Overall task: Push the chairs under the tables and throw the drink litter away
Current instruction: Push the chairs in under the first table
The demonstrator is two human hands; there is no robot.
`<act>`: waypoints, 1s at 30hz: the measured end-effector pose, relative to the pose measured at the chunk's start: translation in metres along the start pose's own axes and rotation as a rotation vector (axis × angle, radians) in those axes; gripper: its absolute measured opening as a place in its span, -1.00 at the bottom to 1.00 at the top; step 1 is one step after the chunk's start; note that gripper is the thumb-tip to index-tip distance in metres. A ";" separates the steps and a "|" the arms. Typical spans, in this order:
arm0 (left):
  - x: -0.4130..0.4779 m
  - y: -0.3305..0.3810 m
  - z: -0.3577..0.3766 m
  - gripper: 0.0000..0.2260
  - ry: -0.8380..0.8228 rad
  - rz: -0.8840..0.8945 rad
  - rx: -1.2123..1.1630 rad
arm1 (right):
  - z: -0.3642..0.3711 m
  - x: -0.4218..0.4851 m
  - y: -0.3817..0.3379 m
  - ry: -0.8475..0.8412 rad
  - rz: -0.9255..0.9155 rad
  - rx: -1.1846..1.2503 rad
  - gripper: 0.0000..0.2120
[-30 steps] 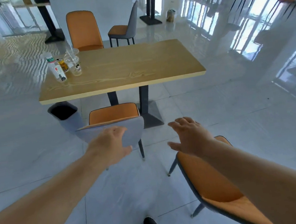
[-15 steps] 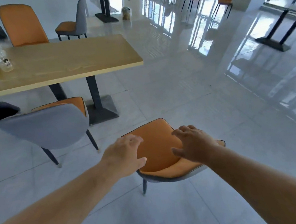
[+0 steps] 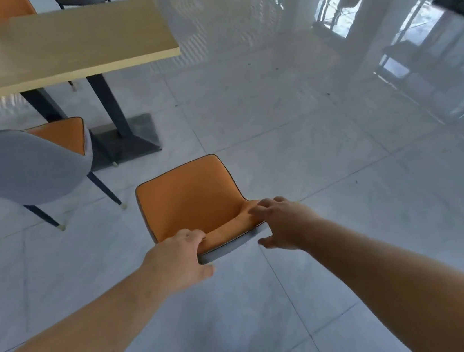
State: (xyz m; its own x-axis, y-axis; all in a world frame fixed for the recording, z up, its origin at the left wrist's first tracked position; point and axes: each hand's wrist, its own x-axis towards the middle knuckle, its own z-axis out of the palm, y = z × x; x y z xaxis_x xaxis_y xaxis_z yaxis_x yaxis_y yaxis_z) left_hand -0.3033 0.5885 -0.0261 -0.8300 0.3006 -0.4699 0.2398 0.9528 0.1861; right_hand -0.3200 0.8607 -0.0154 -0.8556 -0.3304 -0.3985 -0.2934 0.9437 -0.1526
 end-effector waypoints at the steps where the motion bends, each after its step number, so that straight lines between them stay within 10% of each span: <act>1: 0.003 0.004 0.001 -0.38 -0.001 0.004 0.025 | 0.003 0.003 0.005 0.001 -0.015 0.009 -0.44; 13: 0.032 -0.040 -0.026 -0.57 -0.096 -0.058 0.033 | 0.010 0.088 -0.017 -0.042 -0.157 0.062 -0.48; 30: 0.177 -0.304 -0.137 -0.63 0.143 -0.031 -0.277 | -0.081 0.356 -0.113 0.020 -0.102 0.102 -0.55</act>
State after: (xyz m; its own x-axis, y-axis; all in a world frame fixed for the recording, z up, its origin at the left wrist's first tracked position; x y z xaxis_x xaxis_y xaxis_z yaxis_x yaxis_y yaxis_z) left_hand -0.5924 0.3460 -0.0477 -0.9019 0.2437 -0.3566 0.0831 0.9081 0.4104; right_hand -0.6256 0.6381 -0.0670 -0.8322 -0.4232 -0.3582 -0.3352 0.8986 -0.2829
